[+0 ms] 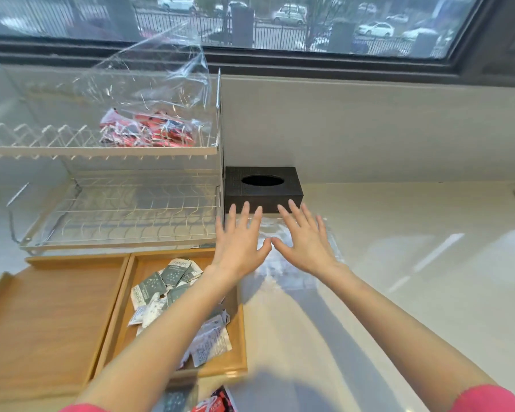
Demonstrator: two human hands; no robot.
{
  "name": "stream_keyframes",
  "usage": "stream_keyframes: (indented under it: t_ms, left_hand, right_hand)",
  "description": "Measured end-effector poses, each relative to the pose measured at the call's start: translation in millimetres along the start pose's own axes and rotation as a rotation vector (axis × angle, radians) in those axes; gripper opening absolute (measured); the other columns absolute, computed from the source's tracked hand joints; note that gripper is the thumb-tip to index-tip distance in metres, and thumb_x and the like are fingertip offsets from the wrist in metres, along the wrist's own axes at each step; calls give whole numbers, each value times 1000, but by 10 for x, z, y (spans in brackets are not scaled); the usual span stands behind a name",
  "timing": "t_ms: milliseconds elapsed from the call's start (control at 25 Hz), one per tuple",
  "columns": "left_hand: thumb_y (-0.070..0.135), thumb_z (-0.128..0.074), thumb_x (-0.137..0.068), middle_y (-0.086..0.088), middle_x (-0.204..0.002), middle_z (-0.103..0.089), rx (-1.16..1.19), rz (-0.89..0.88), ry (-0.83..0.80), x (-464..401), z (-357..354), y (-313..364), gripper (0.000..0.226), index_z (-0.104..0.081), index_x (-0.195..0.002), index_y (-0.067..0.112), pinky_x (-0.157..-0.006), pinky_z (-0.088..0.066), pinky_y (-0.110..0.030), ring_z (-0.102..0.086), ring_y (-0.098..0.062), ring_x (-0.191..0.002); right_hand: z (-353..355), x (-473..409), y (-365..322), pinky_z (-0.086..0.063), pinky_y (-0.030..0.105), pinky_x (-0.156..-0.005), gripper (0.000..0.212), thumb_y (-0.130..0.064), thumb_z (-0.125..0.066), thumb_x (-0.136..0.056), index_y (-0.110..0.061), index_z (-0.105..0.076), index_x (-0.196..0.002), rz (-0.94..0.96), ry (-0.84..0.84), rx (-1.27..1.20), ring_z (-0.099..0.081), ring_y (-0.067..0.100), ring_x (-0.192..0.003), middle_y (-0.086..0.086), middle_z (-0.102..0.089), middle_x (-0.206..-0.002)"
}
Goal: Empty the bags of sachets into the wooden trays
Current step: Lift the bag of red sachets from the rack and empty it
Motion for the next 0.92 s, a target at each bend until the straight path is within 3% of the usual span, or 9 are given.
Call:
stream_keyframes:
  t_ms: [360,640,920]
  left_hand:
    - [46,-32,-90,-6,-157,-1,-37,-11,195,473,887,-447,67,-1,-145,23,-114,1,-49,4,-25,-144]
    - [44,-37,-89,-7,-153,-22,15,-12,376,548,1735,-998,65,-16,-143,16,-116,-15,-45,-18,-21,-142]
    - [39,-41,-90,-11,-148,-33,120,1,414,262,2344,-1536,60,-24,-140,11,-107,-29,-44,-33,-26,-135]
  right_hand:
    - [560,202,-836,-8,43,-118,70,-45,-49,-87,-30,-14,-145,133,136,-45,-7,19,-145,-2,-11,-157]
    - [986,3,-1543,-26,40,-114,64,-37,-54,-87,-23,-25,-143,246,255,-273,-29,16,-138,0,-33,-150]
    - [1265,-542,-2026,-28,32,-110,62,-32,-53,-89,-17,-26,-142,239,267,-467,-35,17,-136,3,-37,-148]
Point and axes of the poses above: each hand's wrist, its own x-axis away from the middle knuckle, its own z-axis out of the back of the hand, y = z × x, the point moved 4 cm from there along -x, towards the middle knuckle
